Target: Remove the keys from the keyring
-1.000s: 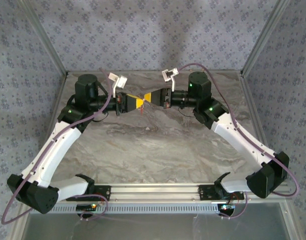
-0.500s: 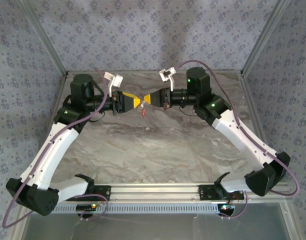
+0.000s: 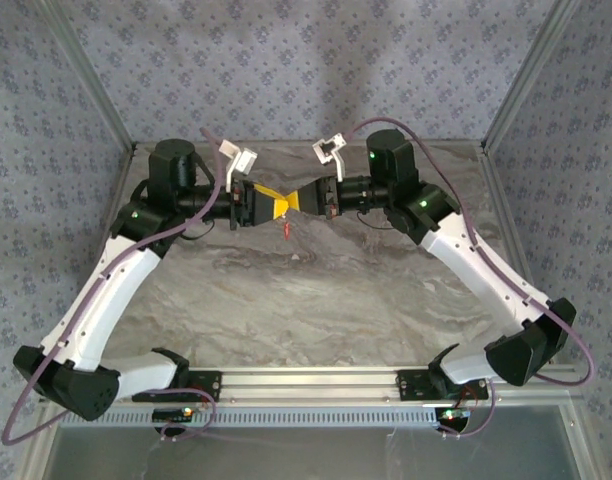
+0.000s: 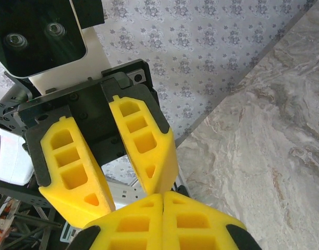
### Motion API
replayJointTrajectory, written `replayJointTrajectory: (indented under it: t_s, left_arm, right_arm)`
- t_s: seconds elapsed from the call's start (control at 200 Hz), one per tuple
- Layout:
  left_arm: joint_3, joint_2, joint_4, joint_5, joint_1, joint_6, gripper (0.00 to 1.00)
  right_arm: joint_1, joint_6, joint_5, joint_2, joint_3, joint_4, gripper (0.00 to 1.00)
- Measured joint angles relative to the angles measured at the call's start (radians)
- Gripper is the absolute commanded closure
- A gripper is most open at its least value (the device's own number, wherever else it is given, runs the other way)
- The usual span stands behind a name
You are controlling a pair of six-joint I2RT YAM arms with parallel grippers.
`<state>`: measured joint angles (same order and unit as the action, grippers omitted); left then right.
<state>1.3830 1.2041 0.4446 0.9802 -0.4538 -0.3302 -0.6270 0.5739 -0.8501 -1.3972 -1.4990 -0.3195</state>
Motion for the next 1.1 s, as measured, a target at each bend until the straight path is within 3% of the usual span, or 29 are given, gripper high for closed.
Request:
replayJointTrajectory:
  t_s: [0.095, 0.165, 0.58, 1.019, 1.099]
  left_arm:
    - [0.000, 0.001, 0.007, 0.000, 0.000, 0.008, 0.75]
    - [0.003, 0.001, 0.010, 0.002, 0.000, 0.014, 0.69]
    - [0.010, 0.000, 0.032, -0.012, 0.017, 0.026, 0.69]
    - [0.010, 0.002, 0.033, 0.011, 0.001, 0.019, 0.79]
    - [0.010, 0.002, 0.035, 0.016, 0.001, 0.020, 0.89]
  right_arm:
    - [0.000, 0.000, -0.007, -0.004, -0.006, -0.008, 1.00]
    - [0.002, 0.000, -0.011, -0.006, -0.012, -0.014, 1.00]
    - [0.011, 0.000, -0.049, -0.011, -0.034, -0.019, 1.00]
    - [0.012, 0.001, -0.068, -0.011, -0.036, -0.018, 1.00]
    - [0.014, 0.001, -0.074, -0.012, -0.039, -0.018, 1.00]
